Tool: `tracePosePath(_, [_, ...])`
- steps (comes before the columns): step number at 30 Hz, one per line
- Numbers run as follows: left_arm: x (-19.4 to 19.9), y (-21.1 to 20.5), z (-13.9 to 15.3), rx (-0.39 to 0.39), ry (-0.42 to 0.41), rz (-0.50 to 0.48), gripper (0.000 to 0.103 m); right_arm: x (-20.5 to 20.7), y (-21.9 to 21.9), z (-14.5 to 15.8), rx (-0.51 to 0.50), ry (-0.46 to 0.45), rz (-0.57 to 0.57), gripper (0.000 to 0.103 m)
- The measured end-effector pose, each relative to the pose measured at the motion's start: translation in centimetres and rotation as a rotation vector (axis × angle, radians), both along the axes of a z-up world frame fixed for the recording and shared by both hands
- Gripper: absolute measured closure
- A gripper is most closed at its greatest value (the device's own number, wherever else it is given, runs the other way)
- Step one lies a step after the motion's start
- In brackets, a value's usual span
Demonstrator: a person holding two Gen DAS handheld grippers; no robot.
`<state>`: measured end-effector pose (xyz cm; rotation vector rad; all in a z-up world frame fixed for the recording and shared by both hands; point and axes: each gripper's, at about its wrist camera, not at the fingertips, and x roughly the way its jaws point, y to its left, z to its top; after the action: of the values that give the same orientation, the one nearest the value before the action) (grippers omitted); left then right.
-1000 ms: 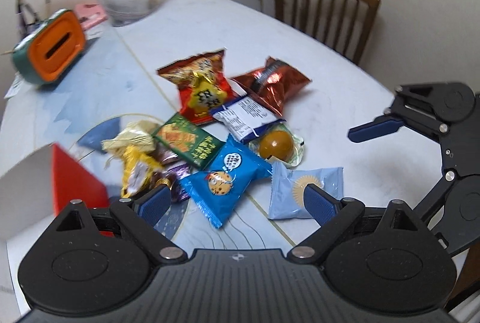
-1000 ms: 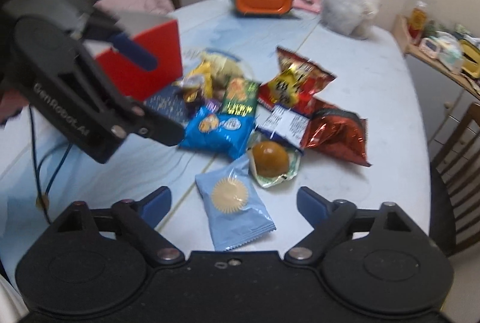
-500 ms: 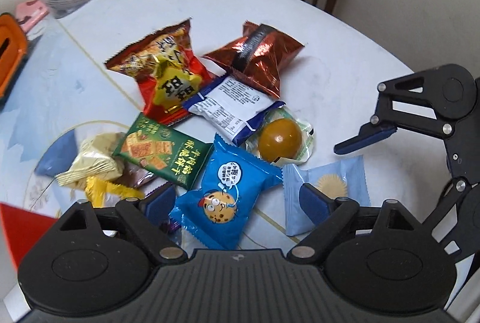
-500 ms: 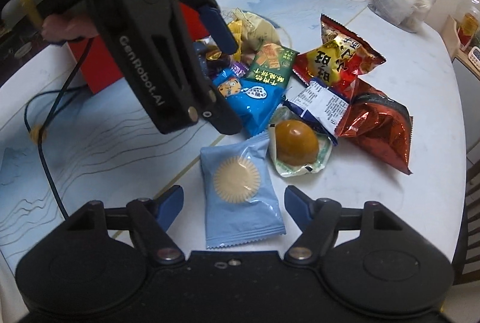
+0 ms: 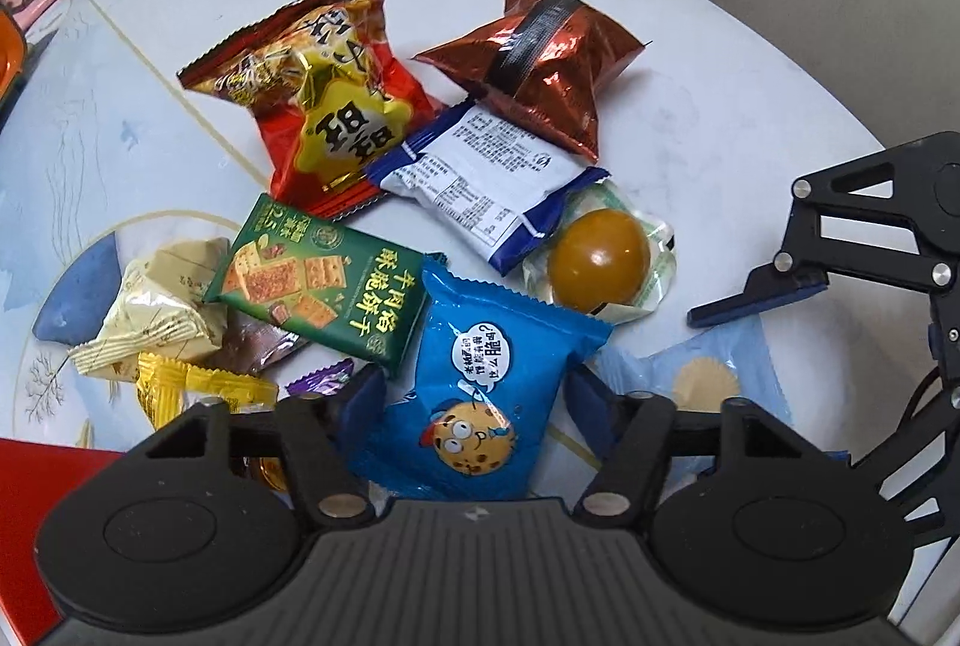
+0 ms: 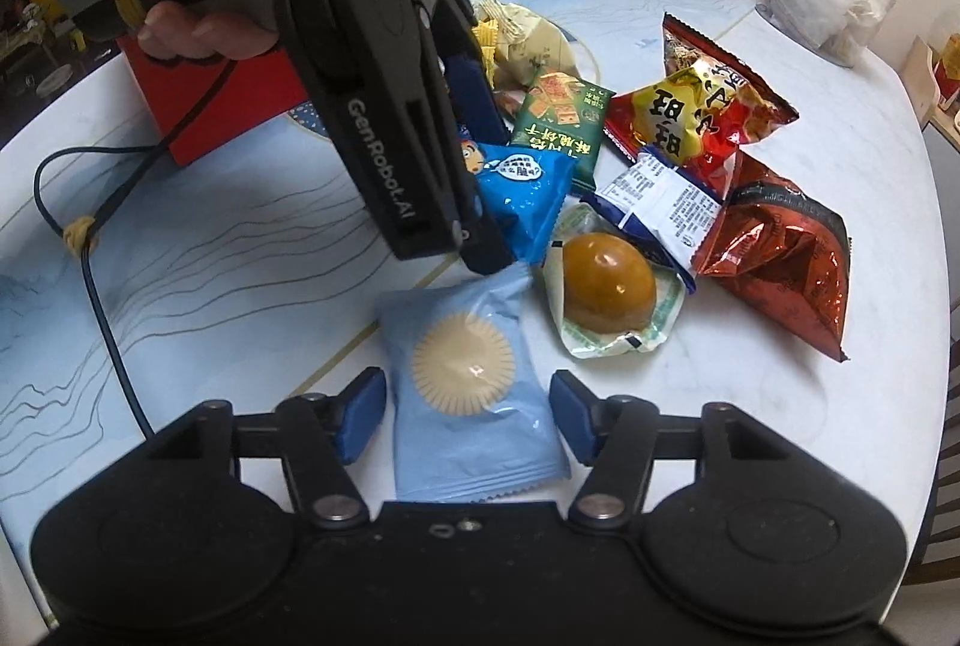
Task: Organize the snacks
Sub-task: 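Carry both held packets over into the white cardboard box with both tools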
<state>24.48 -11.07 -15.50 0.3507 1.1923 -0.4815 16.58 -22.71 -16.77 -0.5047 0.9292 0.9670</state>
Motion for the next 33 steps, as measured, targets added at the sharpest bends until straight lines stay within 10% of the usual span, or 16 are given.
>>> tracePosePath(10, [-0.3,1.1,0.4,-0.016,0.010,0.138,0.059,-0.6,0.0,0.2,0.001,0.002,-0.059,0.052])
tracePosePath(33, [-9.9,6.2,9.9,-0.216,-0.117,0.580,0.059,-3.5,-1.5,7.6,0.161,-0.010,-0.347,0.056])
